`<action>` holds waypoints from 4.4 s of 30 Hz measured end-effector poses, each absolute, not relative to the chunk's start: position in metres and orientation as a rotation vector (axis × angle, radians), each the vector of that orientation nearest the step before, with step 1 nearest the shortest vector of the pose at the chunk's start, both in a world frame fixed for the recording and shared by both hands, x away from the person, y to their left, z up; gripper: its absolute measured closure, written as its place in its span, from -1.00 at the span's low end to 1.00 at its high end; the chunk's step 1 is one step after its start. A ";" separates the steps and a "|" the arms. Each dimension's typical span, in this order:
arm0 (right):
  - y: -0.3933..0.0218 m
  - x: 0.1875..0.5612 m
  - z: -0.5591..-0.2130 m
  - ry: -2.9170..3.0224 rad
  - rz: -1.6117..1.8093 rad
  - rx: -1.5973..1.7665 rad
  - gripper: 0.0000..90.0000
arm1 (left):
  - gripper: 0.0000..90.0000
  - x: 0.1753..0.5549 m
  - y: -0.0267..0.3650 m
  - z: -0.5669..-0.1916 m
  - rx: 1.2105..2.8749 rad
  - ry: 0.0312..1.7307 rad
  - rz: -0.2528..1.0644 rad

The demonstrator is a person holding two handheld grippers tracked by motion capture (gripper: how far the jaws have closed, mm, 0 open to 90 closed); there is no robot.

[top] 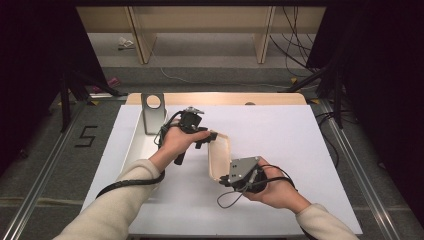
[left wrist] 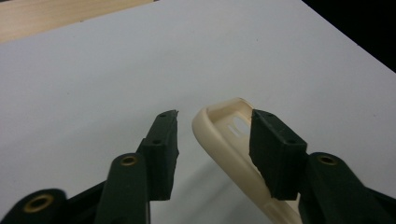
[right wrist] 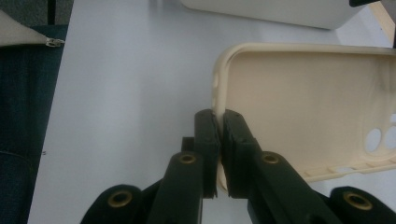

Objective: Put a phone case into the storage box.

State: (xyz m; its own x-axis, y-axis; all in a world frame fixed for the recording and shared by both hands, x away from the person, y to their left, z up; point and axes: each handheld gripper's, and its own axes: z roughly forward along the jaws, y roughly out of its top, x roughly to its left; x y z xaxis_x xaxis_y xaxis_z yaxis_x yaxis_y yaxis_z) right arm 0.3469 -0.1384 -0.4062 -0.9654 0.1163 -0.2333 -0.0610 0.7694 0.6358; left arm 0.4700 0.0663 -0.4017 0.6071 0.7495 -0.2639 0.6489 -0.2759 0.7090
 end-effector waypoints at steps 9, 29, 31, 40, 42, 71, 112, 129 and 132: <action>-0.137 0.346 -0.407 2.707 0.970 0.031 0.91 | 0.45 0.470 0.067 -0.400 1.959 1.170 0.099; -0.135 0.350 -0.418 2.704 0.904 0.059 0.74 | 0.77 0.455 0.053 -0.375 1.880 1.047 0.206; -0.138 0.352 -0.417 2.685 0.921 0.105 0.61 | 0.78 0.454 0.053 -0.372 1.895 1.018 0.266; -0.155 0.362 -0.413 2.597 0.998 0.306 0.37 | 0.78 0.451 0.060 -0.366 1.878 0.954 0.318; -0.158 0.364 -0.413 2.587 1.006 0.329 0.36 | 0.78 0.450 0.060 -0.365 1.883 0.937 0.326; -0.185 0.382 -0.413 2.477 1.039 0.622 0.12 | 0.78 0.433 0.084 -0.345 1.789 0.629 0.413; -0.262 0.380 -0.406 2.189 1.339 1.064 -0.54 | 0.78 0.445 0.175 -0.305 1.611 0.669 0.514; -0.265 0.378 -0.408 2.168 1.341 1.084 -0.56 | 0.78 0.456 0.201 -0.305 1.582 0.694 0.544; -0.266 0.378 -0.408 2.165 1.340 1.085 -0.56 | 0.78 0.459 0.206 -0.304 1.578 0.695 0.548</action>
State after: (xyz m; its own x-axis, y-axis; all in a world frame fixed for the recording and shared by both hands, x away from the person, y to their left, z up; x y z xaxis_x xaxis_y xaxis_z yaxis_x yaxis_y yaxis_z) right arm 0.3779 -0.2657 -0.4075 -0.6342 0.7690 0.0809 0.4154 0.2506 0.8744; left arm 0.4587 0.2059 -0.3045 0.7043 0.7083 -0.0467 0.1200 -0.0540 0.9913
